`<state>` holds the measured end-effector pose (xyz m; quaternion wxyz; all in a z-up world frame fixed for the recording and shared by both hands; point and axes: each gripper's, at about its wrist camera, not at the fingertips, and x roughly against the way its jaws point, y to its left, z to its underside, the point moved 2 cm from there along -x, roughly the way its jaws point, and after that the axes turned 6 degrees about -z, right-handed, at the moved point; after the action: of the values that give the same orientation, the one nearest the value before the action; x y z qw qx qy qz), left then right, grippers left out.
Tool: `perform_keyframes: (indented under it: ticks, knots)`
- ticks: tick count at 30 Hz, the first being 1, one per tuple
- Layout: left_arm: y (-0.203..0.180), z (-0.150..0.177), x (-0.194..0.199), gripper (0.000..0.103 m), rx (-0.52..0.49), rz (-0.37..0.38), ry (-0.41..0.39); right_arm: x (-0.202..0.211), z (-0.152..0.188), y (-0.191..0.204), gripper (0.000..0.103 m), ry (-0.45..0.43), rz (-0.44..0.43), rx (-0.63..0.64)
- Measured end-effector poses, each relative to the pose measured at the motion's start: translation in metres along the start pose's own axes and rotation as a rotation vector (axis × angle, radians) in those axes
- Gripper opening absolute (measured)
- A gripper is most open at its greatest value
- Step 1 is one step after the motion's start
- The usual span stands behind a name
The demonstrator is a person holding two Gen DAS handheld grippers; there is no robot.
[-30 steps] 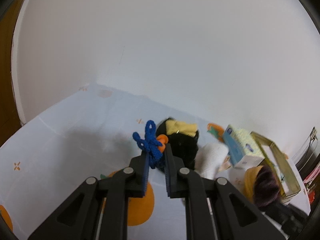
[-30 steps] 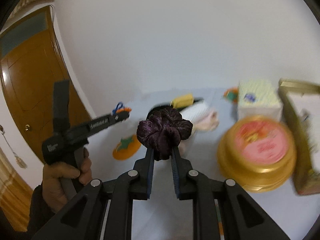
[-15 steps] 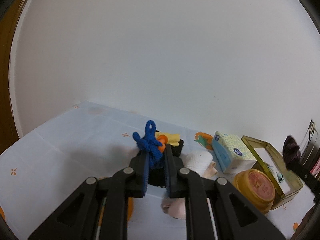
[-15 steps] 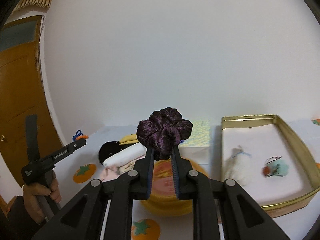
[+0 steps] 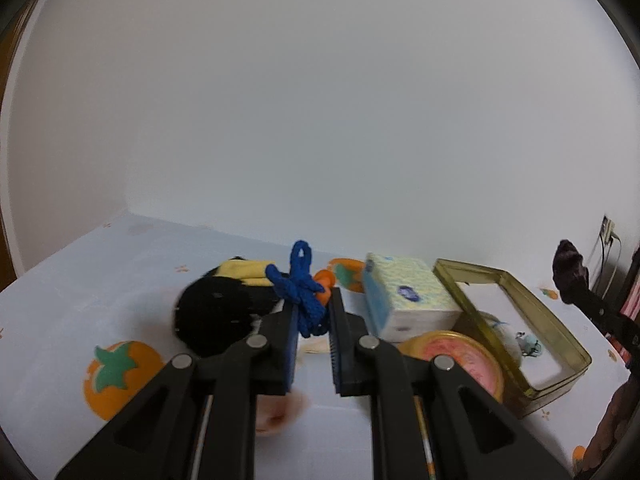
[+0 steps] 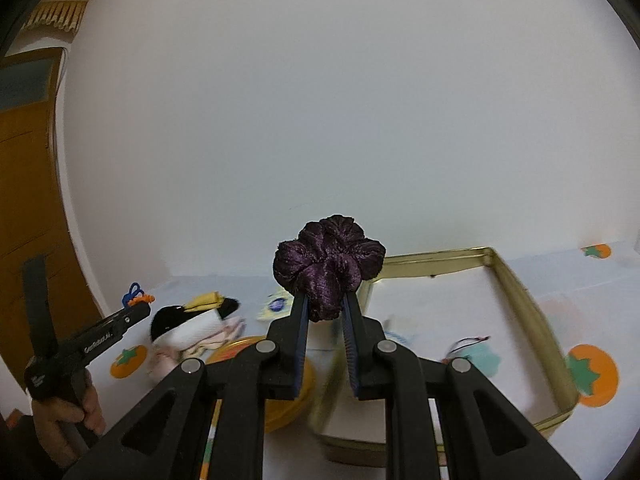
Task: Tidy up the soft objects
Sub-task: 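Carry the blue toy and scrunchie into the gold tray and release both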
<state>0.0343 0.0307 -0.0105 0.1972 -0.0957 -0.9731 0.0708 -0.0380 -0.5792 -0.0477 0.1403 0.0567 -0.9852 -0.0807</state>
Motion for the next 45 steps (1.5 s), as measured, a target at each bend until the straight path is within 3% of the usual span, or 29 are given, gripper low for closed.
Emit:
perform_keyframes:
  ticks: [18, 27, 30, 36, 45]
  knots:
    - [-0.108, -0.007, -0.01, 0.011, -0.069, 0.177, 0.02, 0.046, -0.017, -0.05, 0.019, -0.054, 0.181, -0.011]
    - [-0.186, -0.005, -0.024, 0.011, -0.14, 0.282, 0.031, 0.035, -0.025, -0.065, 0.019, -0.007, 0.244, 0.004]
    - [-0.209, 0.0, -0.035, 0.011, -0.151, 0.304, 0.071, 0.027, -0.026, -0.071, 0.019, 0.021, 0.255, 0.004]
    - [-0.245, 0.013, -0.061, 0.011, -0.159, 0.302, 0.165, 0.012, -0.024, -0.088, 0.019, 0.084, 0.249, -0.022]
    - [-0.255, 0.025, -0.079, 0.011, -0.204, 0.246, 0.236, -0.007, -0.016, -0.092, 0.019, 0.161, 0.225, -0.011]
